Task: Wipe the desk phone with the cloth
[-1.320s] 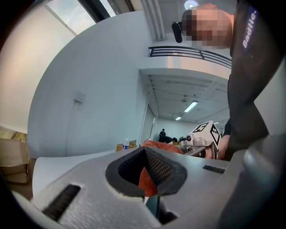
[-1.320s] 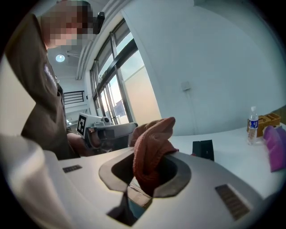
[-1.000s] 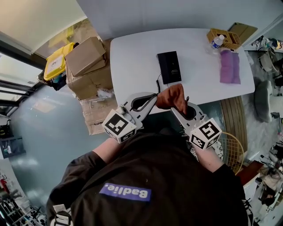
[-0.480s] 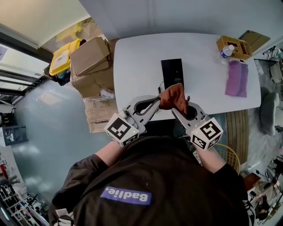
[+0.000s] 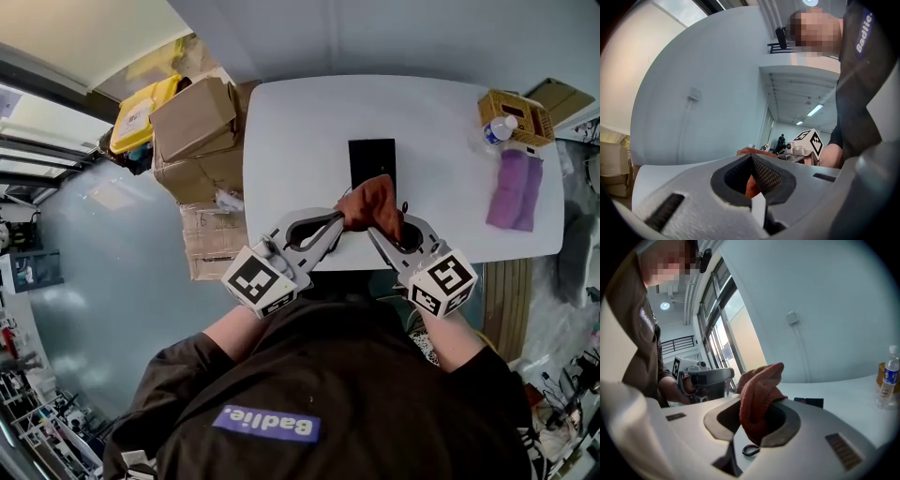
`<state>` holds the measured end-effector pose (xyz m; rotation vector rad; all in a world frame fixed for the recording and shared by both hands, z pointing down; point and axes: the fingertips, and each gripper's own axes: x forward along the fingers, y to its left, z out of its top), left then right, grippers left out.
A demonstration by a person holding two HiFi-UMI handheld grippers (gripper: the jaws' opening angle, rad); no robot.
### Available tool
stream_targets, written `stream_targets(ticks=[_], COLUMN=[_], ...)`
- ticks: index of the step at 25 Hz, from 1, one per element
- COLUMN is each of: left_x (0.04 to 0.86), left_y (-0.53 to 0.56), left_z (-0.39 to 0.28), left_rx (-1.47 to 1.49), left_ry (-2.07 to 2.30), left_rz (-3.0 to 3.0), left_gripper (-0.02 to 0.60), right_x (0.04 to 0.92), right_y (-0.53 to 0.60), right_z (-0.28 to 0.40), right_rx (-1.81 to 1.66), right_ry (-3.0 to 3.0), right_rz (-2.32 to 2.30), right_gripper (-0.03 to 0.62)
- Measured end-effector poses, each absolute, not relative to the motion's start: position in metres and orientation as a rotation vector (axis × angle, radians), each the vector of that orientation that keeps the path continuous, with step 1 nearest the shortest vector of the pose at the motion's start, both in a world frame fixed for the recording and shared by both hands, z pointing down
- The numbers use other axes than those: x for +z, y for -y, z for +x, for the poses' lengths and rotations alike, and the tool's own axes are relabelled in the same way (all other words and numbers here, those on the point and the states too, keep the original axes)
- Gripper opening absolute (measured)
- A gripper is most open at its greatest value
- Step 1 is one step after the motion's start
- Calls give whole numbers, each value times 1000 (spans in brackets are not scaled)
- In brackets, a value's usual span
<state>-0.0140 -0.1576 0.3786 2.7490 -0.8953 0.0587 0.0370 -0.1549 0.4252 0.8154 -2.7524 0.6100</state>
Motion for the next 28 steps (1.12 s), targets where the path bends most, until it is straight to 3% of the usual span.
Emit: stream_targets(ticks=[28], left_x=[412], left_y=[220], left_z=[-13], left_rx=[96], left_ry=[1013], left_rz=[2638], left_gripper=[15], right_x=[567], right_y=[305], right_z=[31], right_rx=[574], right_ry=[2513], right_rz=[815], right_gripper=[95])
